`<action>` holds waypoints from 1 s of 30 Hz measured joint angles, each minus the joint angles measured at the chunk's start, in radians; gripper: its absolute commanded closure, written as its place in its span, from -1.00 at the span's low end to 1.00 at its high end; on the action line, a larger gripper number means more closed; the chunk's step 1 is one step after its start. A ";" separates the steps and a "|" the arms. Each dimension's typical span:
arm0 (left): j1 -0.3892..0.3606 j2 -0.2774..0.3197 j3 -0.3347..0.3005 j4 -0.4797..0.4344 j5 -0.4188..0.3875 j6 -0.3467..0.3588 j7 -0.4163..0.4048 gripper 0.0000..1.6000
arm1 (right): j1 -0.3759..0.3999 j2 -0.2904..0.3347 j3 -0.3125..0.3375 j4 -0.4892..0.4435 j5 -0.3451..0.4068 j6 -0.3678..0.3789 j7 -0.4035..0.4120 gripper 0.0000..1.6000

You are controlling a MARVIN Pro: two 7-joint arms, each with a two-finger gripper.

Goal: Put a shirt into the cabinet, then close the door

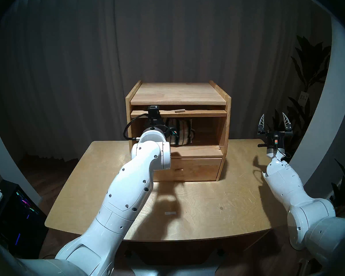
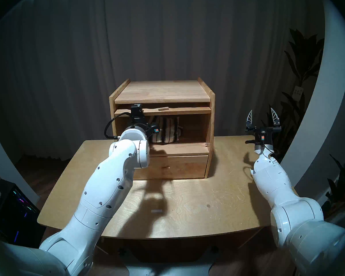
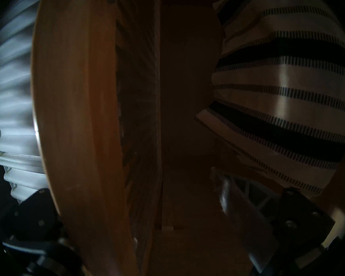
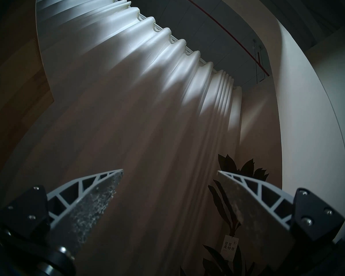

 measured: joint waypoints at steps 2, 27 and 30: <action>-0.006 -0.003 -0.001 0.011 0.000 0.000 0.008 -0.29 | 0.000 0.001 -0.002 0.000 0.001 0.000 -0.001 -1.00; 0.007 0.000 -0.033 -0.086 -0.024 -0.022 -0.056 1.00 | 0.003 0.010 -0.033 0.005 0.014 0.000 -0.019 -1.00; 0.029 0.007 -0.035 -0.126 -0.029 -0.021 -0.080 1.00 | 0.004 0.011 -0.037 0.005 0.016 0.000 -0.021 -1.00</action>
